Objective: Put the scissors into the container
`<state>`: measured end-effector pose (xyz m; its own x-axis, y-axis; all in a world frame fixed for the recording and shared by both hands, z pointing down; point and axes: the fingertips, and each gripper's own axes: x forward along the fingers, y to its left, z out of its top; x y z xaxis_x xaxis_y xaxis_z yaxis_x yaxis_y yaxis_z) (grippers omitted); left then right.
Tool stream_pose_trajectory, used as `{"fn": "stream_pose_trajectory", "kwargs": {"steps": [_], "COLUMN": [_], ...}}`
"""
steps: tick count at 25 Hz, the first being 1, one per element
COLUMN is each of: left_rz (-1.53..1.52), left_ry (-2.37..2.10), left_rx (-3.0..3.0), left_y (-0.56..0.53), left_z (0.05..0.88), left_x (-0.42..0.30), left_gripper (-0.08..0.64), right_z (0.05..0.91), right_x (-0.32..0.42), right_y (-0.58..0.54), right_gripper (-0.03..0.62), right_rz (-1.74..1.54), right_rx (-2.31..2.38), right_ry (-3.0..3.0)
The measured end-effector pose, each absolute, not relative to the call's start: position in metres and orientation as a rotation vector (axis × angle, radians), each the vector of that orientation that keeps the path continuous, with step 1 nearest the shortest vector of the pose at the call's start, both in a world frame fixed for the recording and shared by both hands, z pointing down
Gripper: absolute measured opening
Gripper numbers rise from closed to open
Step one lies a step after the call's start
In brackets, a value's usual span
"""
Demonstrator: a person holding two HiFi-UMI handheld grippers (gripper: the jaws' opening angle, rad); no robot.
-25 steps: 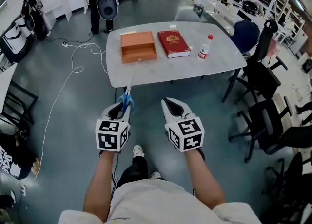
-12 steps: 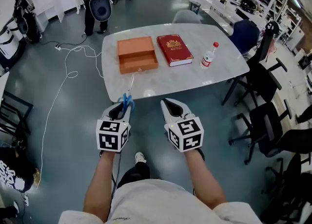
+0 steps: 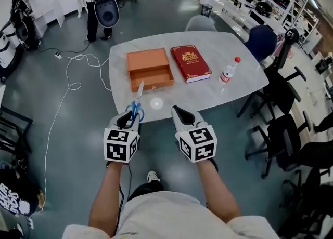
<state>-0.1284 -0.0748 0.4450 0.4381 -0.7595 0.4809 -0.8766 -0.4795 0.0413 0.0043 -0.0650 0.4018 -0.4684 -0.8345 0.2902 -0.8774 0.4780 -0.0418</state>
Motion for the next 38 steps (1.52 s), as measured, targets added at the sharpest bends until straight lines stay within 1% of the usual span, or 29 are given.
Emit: {"fn": "stream_pose_trajectory", "kwargs": {"steps": [18,30,38], "left_rz": [0.634,0.719,0.86], "left_ry": [-1.373,-1.342,-1.287], "left_rx": [2.443,2.464,2.508], "left_y": [-0.154,-0.212,-0.263], "left_z": [0.446,0.465,0.483], "left_x": [-0.159,-0.148,-0.133], "left_gripper": [0.077,0.077,0.077], "right_z": [0.393,0.403,0.413], "right_x": [-0.023,-0.017,-0.009], "right_y": [-0.141,-0.204,-0.262], "right_gripper": [0.006,0.005,0.006], "right_rz": [0.248,0.248,0.268], "right_rx": [1.514,1.499,1.452], "right_ry": [-2.48,-2.505,-2.52]}}
